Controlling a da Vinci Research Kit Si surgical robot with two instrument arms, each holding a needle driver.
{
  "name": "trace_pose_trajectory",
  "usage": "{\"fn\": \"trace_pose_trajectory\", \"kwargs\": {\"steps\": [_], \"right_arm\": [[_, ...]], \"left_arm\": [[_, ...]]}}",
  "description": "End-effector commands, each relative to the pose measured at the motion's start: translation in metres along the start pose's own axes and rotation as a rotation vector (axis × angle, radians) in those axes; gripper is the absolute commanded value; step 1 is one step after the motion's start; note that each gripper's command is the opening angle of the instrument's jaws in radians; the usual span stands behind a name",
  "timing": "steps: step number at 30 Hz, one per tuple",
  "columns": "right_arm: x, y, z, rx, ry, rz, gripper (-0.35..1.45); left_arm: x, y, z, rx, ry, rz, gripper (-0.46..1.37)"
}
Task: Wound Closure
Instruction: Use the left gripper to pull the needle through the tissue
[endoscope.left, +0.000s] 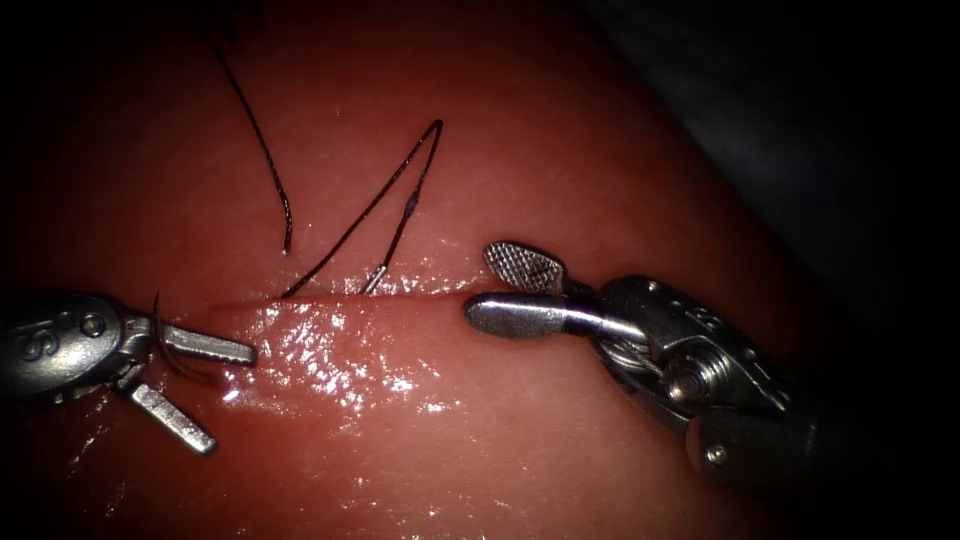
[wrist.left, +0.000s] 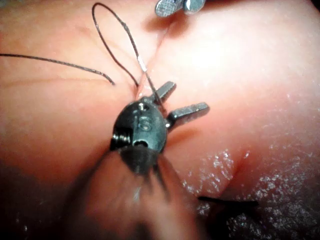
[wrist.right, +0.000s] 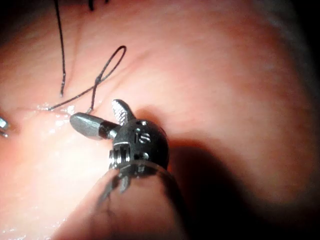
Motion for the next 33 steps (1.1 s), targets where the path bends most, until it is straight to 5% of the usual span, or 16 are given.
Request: {"fn": "trace_pose_trajectory", "kwargs": {"steps": [1,13,18,21,27,30,33], "right_arm": [[0.0,-0.0001,0.0,0.003,0.0,0.0,1.23],[0.0005,-0.0018,0.0003,-0.008,-0.001,-0.009,1.36],[0.0014,-0.0041,0.0011,0.008,-0.016,-0.014,1.34],[0.0011,-0.0057,0.0014,0.074,-0.052,-0.01,1.0],[-0.0006,-0.0066,0.002,0.112,-0.087,-0.019,0.66],[-0.0017,-0.0066,0.0023,0.086,-0.192,-0.034,-0.15],[-0.0024,-0.006,0.0026,0.045,-0.301,-0.067,-0.29]], "left_arm": [[0.0,0.0,-0.0002,-0.007,0.0,0.0,0.26],[-0.0006,-0.0005,-0.0011,-0.043,-0.04,0.014,0.2],[-0.0006,-0.0011,-0.0012,-0.054,-0.038,0.017,-0.24],[-0.0006,-0.0014,-0.0012,-0.056,-0.037,0.017,-0.35],[0.0,-0.0015,-0.0012,-0.054,-0.036,-0.012,-0.35],[0.0008,-0.0016,-0.0012,-0.012,-0.04,-0.035,-0.35],[0.0017,-0.0015,-0.0012,0.035,-0.043,-0.095,-0.35]]}}
